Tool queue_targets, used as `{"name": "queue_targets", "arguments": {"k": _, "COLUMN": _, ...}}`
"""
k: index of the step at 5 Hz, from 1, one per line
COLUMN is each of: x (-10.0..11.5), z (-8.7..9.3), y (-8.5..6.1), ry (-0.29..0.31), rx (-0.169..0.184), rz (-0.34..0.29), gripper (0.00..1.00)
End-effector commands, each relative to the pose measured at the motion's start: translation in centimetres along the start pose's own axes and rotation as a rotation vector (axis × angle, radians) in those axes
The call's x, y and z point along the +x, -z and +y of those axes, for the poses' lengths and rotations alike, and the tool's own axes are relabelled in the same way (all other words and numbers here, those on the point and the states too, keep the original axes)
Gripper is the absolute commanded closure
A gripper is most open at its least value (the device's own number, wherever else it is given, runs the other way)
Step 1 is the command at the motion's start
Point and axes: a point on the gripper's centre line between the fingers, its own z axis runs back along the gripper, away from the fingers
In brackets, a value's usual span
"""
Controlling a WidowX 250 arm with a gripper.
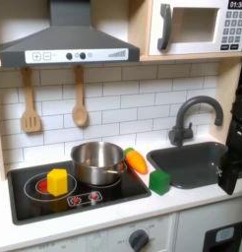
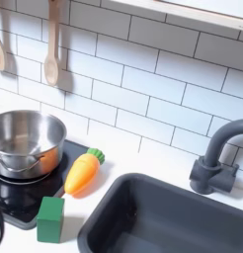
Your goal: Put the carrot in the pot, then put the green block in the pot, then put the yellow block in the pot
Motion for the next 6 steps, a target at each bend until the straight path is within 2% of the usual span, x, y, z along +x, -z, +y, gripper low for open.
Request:
{"name": "queue_targets", "arguments": {"k": 1, "x": 0.0, "z": 0.0, "y": 0.0, "ry": 0.0, "rx": 0.0, "rz": 0.002, "gripper": 0.0}}
{"name": "queue_targets", "arguments": {"k": 2, "x": 1.5, "z": 0.4, "y": 0.3, "ry": -0.019, "rx": -0.013, "rz": 0.002, "gripper": 0.0}}
{"name": "queue_targets", "arguments": {"k": 4, "x": 5.1, "z": 0.5, "y": 1.7, "ry": -0.05, "rx": 0.006, "rz": 0.006, "gripper": 0.0}}
{"name": "queue_targets", "arguments": {"k": 5, "x": 6.7, "z": 0.1, "y": 3.0, "ry": -0.047, "rx": 0.032, "rz": 0.012, "gripper": 0.0}}
{"name": "queue_targets", "arguments": {"k": 6, "x": 8.9, "z": 0.0, "y": 4.0, "ry": -0.062, "rx": 0.036, "rz": -0.002, "gripper": 0.0}}
